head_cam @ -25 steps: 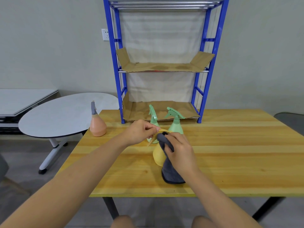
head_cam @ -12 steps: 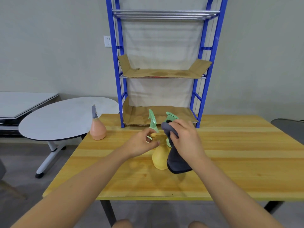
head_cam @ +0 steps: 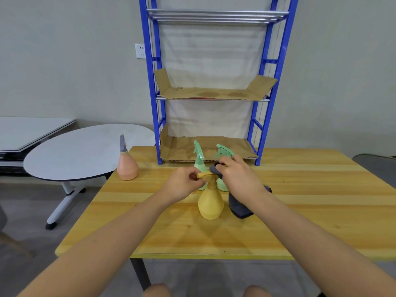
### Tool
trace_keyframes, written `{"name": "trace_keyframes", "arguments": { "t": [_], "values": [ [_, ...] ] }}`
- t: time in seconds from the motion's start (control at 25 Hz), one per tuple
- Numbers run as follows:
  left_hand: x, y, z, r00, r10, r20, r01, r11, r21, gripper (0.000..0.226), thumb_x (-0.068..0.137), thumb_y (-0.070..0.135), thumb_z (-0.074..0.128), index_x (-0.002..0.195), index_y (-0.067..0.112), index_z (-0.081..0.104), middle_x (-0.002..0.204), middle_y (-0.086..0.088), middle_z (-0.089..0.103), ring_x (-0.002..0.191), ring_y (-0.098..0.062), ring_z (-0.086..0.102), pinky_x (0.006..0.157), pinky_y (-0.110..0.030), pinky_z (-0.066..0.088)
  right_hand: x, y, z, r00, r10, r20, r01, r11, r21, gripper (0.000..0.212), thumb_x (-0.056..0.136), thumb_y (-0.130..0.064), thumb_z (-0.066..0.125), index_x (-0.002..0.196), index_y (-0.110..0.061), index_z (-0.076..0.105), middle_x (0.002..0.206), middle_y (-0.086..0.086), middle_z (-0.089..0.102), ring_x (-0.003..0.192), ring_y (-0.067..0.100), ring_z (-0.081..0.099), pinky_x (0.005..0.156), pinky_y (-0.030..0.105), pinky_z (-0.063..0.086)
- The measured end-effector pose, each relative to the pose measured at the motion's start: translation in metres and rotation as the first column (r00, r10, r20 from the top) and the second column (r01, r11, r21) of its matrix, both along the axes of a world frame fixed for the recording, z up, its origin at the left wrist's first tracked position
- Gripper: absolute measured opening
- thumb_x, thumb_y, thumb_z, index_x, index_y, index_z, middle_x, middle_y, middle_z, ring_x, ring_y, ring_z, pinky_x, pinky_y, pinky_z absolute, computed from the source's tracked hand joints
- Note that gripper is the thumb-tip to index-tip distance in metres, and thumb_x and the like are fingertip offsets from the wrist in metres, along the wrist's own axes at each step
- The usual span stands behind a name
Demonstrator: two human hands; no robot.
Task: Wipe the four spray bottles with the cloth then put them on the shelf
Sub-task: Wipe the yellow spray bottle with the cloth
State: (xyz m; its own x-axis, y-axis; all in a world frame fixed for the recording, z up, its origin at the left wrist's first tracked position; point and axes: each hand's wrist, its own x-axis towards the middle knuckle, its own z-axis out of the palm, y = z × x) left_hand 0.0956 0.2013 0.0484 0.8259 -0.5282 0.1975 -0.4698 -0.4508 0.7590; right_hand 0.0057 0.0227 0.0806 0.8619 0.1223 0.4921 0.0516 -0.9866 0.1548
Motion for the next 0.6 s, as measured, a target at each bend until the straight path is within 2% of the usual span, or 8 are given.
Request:
{"name": "trace_keyframes", "arguments": {
  "t": [0.16, 0.28, 0.4, 0.6],
  "values": [
    [0.001, -0.002, 0.0, 1.0, -0.007, 0.008, 0.007, 1.0, 0.0, 0.011, 0.087, 0.026, 0.076, 0.093, 0.018, 0.073, 0.07, 0.002, 0.065, 0.058, -0.007, 0.054, 0.059, -0.027, 0.045, 0.0, 0.02, -0.003, 0.983, 0.175, 0.059, -0.173, 0.984, -0.033, 0.029, 0.078, -0.001, 0.071, 0.104, -0.013, 0.067, 0.112, 0.001, 0.058, 0.099, 0.025, 0.049, 0.075, 0.037, 0.054],
    [0.001, -0.001, 0.002, 1.0, 0.003, -0.004, -0.003, 1.0, -0.001, 0.008, 0.086, 0.026, 0.077, 0.087, 0.02, 0.072, 0.072, 0.003, 0.069, 0.061, -0.006, 0.057, 0.059, -0.023, 0.048, -0.003, 0.0, -0.012, 0.997, 0.067, 0.028, -0.067, 0.998, 0.014, 0.034, 0.077, -0.007, 0.075, 0.109, -0.017, 0.068, 0.116, -0.001, 0.059, 0.106, 0.024, 0.049, 0.074, 0.033, 0.052],
    [-0.001, -0.004, 0.002, 1.0, 0.009, -0.001, -0.009, 1.0, 0.006, 0.007, 0.086, 0.026, 0.077, 0.085, 0.022, 0.071, 0.071, 0.006, 0.068, 0.061, -0.004, 0.057, 0.058, -0.02, 0.047, -0.005, -0.014, -0.016, 0.999, -0.035, 0.013, 0.035, 0.999, 0.027, 0.034, 0.077, -0.009, 0.078, 0.108, -0.019, 0.069, 0.114, -0.004, 0.061, 0.103, 0.021, 0.049, 0.069, 0.03, 0.051],
    [0.001, -0.003, 0.001, 0.999, 0.029, 0.021, -0.03, 0.999, 0.015, 0.009, 0.085, 0.027, 0.077, 0.085, 0.021, 0.071, 0.069, 0.006, 0.066, 0.06, -0.007, 0.056, 0.055, -0.019, 0.044, -0.008, 0.007, -0.011, 0.976, 0.176, 0.127, -0.188, 0.978, 0.092, 0.022, 0.079, -0.008, 0.073, 0.1, -0.014, 0.07, 0.105, -0.002, 0.065, 0.1, 0.022, 0.053, 0.076, 0.032, 0.053]
  ]
}}
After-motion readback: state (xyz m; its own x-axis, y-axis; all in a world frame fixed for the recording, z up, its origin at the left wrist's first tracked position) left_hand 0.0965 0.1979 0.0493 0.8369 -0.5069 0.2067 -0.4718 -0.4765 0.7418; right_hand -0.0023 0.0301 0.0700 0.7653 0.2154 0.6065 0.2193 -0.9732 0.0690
